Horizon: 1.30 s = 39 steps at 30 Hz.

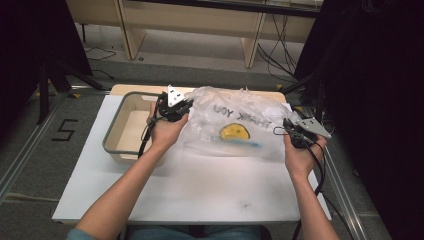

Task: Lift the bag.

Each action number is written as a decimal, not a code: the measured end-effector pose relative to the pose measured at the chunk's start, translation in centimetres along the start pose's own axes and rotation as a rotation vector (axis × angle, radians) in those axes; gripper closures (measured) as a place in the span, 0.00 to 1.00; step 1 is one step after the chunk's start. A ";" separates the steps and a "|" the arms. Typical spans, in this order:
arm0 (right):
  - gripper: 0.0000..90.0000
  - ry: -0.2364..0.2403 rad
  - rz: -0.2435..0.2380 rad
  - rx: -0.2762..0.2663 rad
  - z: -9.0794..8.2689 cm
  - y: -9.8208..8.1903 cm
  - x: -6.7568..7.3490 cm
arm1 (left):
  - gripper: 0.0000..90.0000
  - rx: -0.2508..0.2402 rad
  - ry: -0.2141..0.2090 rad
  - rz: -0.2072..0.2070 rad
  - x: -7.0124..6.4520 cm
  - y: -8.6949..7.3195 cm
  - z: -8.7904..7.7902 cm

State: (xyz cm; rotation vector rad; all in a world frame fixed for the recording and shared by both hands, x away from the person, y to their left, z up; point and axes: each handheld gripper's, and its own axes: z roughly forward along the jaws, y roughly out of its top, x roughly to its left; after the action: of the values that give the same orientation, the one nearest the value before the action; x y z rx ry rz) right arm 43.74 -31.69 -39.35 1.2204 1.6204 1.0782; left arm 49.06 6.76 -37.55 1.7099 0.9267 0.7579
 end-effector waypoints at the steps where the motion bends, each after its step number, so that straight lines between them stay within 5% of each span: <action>1: 1.00 0.001 0.002 0.004 0.0 0.0 0.0 | 0.97 -0.001 0.001 -0.005 0.0 0.0 0.1; 10: 1.00 0.004 0.006 0.013 0.2 -0.2 -0.1 | 0.91 -0.003 0.004 -0.008 -0.2 -0.1 0.5; 16: 1.00 0.002 0.003 0.014 0.3 -0.2 0.0 | 0.76 -0.010 0.006 0.003 -0.3 -0.1 0.5; 32: 0.98 -0.005 0.003 -0.007 -0.4 0.0 -0.4 | 0.70 -0.033 -0.020 0.012 -1.0 0.4 -0.5; 39: 0.89 -0.017 0.004 -0.026 -0.8 0.2 -0.5 | 0.68 -0.040 -0.025 0.019 -1.1 0.5 -1.0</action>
State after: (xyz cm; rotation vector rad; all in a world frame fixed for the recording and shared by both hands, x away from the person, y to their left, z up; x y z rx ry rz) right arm 43.13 -32.23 -38.91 1.2127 1.5873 1.0859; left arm 47.76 6.21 -36.88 1.6921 0.8738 0.7609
